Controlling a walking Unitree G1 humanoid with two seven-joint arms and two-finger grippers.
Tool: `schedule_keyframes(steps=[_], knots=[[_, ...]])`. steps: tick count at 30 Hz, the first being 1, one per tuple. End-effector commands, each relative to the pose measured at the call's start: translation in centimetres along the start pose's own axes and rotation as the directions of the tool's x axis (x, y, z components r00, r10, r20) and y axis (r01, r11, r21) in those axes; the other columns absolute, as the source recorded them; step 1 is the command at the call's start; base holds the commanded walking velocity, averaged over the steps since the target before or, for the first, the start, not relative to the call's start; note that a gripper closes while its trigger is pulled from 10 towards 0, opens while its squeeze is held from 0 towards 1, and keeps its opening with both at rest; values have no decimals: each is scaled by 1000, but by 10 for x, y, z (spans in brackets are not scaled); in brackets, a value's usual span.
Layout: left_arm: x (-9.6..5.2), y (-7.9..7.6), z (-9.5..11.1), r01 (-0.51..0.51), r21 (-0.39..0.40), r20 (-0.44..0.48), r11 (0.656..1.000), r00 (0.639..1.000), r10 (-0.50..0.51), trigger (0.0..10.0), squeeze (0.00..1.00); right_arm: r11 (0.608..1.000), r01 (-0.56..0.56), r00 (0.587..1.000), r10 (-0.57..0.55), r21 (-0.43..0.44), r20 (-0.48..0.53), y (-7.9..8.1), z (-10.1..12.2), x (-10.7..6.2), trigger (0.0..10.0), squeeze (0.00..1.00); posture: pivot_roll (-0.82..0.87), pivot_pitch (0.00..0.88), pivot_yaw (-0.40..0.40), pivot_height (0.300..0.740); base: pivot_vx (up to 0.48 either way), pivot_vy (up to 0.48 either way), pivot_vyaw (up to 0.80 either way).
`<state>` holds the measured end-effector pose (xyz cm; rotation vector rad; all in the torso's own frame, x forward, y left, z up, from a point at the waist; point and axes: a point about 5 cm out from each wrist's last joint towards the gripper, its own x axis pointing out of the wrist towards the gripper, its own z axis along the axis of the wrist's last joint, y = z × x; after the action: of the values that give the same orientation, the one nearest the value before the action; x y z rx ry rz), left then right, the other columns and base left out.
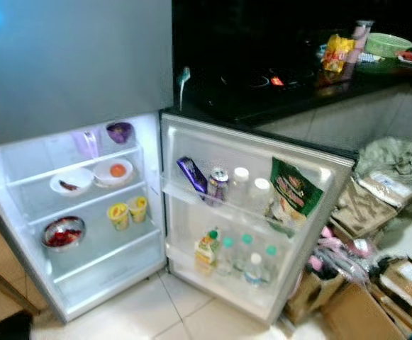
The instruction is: Restocking fridge
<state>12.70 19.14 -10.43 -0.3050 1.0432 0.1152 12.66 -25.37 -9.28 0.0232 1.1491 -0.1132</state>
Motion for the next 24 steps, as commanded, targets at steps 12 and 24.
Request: schedule_keyframes(steps=[12,24], knots=[[0,-1,1,16,24,-3,1000,1000,-16,10000,0,1000,4,999,-5,14,33,2,7,1,10000,0,-122,0,23,740,0,-118,-261],[0,-1,1,11,9,2,1000,1000,-11,10000,0,1000,5,999,-5,14,34,1,8,1,10000,0,-124,0,23,740,0,-273,0]])
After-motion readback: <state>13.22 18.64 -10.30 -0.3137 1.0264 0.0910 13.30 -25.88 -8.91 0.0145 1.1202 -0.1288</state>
